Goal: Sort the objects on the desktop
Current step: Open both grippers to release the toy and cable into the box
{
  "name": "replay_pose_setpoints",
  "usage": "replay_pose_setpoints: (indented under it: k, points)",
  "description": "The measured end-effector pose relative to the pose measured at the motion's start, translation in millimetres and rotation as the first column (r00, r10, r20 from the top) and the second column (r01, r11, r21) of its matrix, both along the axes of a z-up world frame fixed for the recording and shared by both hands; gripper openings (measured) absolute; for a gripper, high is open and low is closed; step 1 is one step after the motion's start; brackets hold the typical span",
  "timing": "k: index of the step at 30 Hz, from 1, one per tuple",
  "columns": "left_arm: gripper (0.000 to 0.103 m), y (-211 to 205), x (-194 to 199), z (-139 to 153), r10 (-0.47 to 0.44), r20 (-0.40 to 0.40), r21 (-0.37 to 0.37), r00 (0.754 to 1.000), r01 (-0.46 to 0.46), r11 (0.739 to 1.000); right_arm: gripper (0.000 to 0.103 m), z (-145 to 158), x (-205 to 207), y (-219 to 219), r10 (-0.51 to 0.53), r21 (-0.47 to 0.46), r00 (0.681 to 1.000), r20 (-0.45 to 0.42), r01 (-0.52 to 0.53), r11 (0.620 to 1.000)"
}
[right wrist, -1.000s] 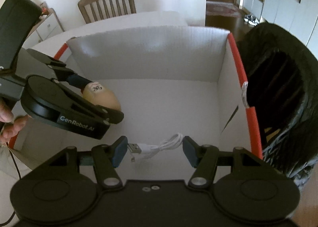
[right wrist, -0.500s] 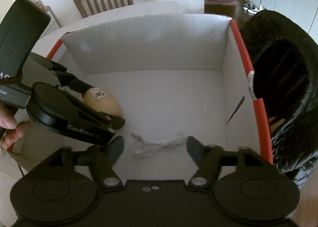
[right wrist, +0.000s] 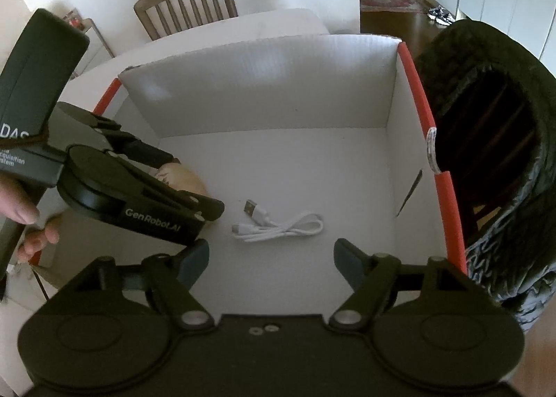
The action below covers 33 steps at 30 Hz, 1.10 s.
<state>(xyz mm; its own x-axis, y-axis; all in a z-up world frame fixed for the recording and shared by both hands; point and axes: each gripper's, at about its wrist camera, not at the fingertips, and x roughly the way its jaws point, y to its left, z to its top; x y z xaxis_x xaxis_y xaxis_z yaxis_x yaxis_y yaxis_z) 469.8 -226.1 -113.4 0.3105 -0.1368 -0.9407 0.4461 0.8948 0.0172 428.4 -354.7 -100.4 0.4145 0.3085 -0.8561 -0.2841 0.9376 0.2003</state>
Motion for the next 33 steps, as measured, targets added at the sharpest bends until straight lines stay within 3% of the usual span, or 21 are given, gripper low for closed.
replay_pose_setpoints:
  k: [7, 9, 16, 20, 25, 33]
  points:
    - [0.079, 8.0, -5.2, 27.7, 0.029, 0.055, -0.059, 0.998, -0.026, 0.998, 0.083, 18.9, -6.9, -3.8, 0.000, 0.019, 0.999, 0.052, -0.001, 1.000]
    - [0.086, 10.8, -10.2, 35.2, 0.045, 0.068, -0.081, 0.997, -0.040, 0.996, 0.084, 25.1, -8.9, -5.8, 0.004, 0.023, 0.997, 0.073, -0.006, 1.000]
    - [0.090, 20.7, -28.2, 55.4, 0.094, 0.102, -0.158, 0.990, -0.077, 0.984, 0.091, 43.1, -18.4, -10.5, 0.013, 0.058, 0.991, 0.130, -0.020, 0.998]
    - [0.102, 18.6, -37.4, 58.5, 0.104, 0.128, -0.206, 0.986, -0.076, 0.976, 0.093, 50.9, -25.7, -13.9, 0.012, 0.085, 0.988, 0.152, -0.025, 0.996]
    - [0.103, 27.8, -48.2, 75.4, 0.118, 0.151, -0.259, 0.981, -0.076, 0.963, 0.097, 60.3, -38.9, -12.6, 0.030, 0.115, 0.981, 0.194, -0.053, 0.992]
    - [0.103, 40.2, -76.7, 87.3, 0.141, 0.202, -0.280, 0.969, -0.081, 0.957, 0.101, 72.3, -64.0, 4.8, 0.071, 0.113, 0.966, 0.249, -0.102, 0.988]
